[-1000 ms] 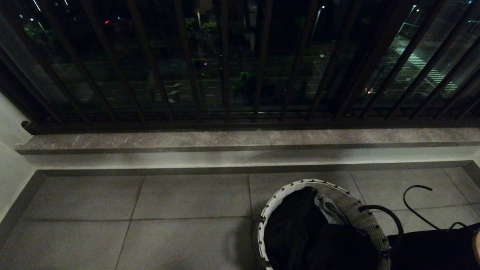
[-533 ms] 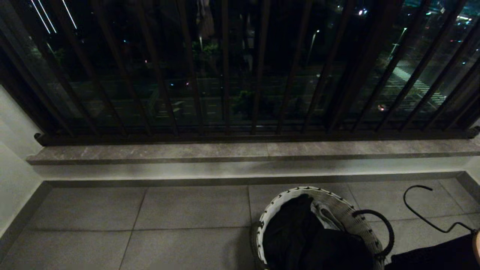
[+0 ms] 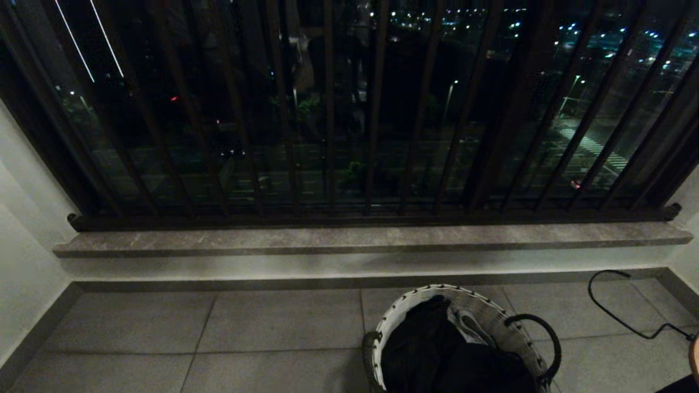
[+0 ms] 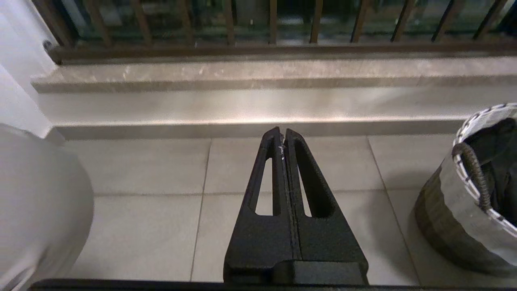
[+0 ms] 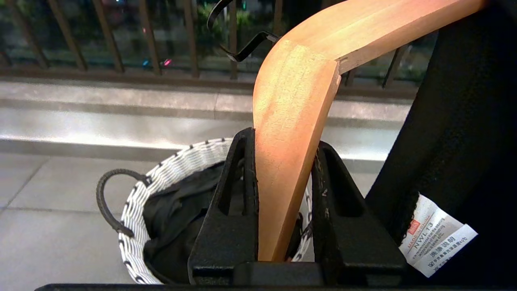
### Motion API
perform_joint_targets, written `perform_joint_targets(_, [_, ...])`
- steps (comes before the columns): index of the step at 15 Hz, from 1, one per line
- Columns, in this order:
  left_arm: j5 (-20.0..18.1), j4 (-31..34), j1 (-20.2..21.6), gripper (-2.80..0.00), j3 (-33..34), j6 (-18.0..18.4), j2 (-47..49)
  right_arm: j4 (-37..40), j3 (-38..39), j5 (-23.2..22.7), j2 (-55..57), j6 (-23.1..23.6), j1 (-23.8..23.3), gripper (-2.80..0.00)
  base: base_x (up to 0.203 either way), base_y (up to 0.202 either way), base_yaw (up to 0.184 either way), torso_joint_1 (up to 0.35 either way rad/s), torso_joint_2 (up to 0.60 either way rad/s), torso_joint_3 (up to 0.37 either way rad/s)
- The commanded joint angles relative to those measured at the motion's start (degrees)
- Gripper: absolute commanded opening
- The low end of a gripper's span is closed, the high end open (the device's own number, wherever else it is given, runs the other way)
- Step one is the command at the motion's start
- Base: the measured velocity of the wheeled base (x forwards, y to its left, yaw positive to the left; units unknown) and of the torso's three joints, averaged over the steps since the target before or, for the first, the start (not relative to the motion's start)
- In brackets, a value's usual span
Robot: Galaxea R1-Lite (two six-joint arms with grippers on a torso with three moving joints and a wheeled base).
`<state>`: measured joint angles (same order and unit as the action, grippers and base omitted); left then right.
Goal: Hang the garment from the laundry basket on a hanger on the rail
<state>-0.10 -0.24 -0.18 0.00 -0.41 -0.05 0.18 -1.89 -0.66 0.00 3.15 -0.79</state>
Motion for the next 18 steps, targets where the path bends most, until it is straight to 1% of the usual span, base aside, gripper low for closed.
perform_joint_targets(1, [0.0,0.0,0.0,-2.80,0.1,0.0,0.0,0.0,1.9,0.0,0.1,0.0,0.0,-2.80,0.000,0.000,0.000,0.002,0.01,0.198])
perform_joint_targets(7, [0.0,0.0,0.0,-2.80,0.1,0.0,0.0,0.0,1.9,0.0,0.1,0.0,0.0,-2.80,0.000,0.000,0.000,0.001,0.00,0.180])
perform_joint_targets(18, [0.0,0.0,0.0,-2.80,0.1,0.0,0.0,0.0,1.9,0.0,0.1,0.0,0.0,-2.80,0.000,0.000,0.000,0.003,-0.03,0.003])
